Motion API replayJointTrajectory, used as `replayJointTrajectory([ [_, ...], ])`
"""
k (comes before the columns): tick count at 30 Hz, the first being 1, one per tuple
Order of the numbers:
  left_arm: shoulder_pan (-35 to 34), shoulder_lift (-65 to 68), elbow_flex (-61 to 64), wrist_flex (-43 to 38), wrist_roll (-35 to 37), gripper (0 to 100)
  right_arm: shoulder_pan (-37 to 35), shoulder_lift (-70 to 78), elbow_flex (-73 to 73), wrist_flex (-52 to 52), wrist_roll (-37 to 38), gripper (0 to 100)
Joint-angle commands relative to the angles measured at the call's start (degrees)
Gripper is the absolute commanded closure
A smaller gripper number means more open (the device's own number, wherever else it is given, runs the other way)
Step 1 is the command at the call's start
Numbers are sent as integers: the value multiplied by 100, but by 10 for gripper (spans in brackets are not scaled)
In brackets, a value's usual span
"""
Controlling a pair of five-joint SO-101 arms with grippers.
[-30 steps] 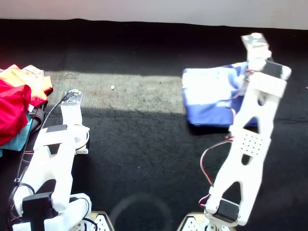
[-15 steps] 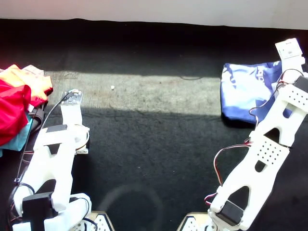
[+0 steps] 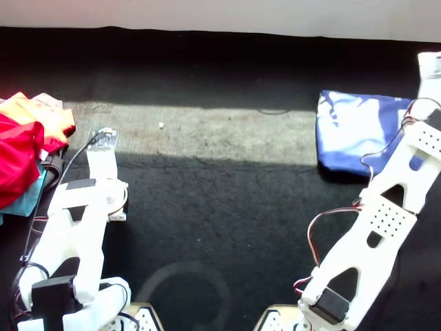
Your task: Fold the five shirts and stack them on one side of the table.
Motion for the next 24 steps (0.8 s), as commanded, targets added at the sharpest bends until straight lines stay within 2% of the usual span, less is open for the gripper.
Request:
replayJointTrajectory([
  [1, -66, 31, -13, -123, 26, 990, 57, -119, -585, -110, -422, 777],
  [8, -66, 31, -13, -123, 26, 990, 22, -145, -1367, 163, -1055, 777],
  [14, -84, -40, -154, 26, 9, 990, 4, -541, -1358, 1051, -1292, 777],
  [18, -295, -338, -857, 1064, 26, 990, -110, -971, -1367, 1736, -1354, 777],
  [24, -1068, -1068, -2519, 2532, 0, 989, -347, -1437, -1358, 2281, -1336, 777],
])
